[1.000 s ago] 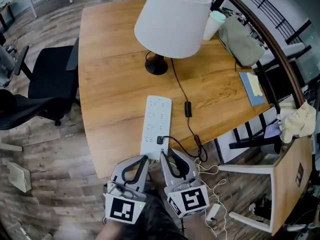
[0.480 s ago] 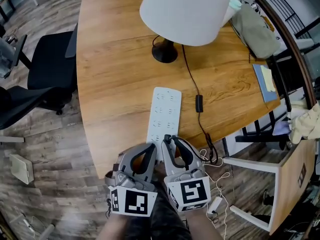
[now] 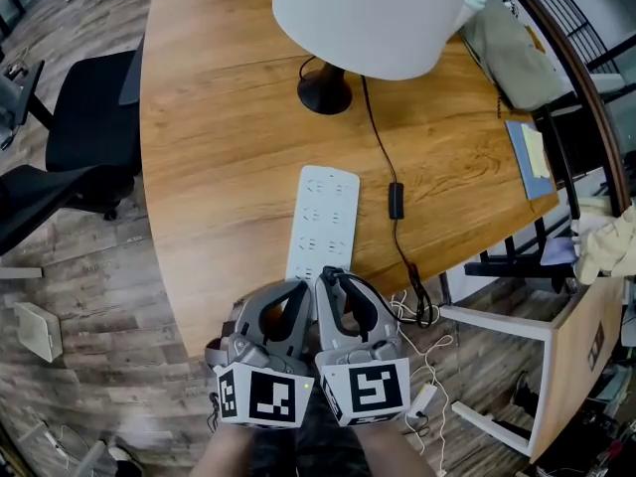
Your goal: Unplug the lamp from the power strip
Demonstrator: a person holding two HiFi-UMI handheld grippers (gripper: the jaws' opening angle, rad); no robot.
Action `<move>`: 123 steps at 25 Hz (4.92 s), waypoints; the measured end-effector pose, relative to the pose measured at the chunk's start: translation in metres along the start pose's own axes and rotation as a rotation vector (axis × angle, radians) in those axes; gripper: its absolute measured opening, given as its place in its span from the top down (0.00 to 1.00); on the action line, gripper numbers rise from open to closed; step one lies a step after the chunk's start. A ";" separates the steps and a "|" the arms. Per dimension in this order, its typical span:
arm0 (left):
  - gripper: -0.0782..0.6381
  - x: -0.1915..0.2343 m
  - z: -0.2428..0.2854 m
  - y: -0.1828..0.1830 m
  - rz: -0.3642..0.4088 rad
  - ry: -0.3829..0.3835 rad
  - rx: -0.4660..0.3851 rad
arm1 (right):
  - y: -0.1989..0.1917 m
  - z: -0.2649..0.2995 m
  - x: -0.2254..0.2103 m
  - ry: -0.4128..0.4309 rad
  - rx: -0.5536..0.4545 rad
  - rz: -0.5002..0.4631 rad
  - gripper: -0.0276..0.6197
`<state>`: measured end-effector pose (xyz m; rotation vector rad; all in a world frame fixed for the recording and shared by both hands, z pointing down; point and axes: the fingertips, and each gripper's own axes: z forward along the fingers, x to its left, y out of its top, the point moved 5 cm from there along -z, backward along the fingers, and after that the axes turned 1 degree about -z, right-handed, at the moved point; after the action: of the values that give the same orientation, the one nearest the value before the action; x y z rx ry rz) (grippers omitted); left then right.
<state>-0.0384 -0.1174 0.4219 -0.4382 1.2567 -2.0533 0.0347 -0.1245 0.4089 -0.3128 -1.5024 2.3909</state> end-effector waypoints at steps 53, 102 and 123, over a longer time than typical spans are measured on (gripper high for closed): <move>0.90 -0.001 -0.003 0.001 -0.078 0.003 -0.010 | 0.004 -0.005 0.006 -0.005 -0.078 -0.010 0.84; 0.90 0.016 -0.017 0.005 -0.233 0.097 -0.130 | 0.012 -0.020 -0.024 0.036 -0.143 0.167 0.84; 0.90 0.049 -0.026 0.023 -0.389 0.176 -0.246 | -0.002 0.002 -0.082 -0.039 0.042 0.268 0.84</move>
<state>-0.0796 -0.1420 0.3860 -0.6704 1.6457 -2.3046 0.1109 -0.1550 0.4135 -0.4884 -1.5075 2.6439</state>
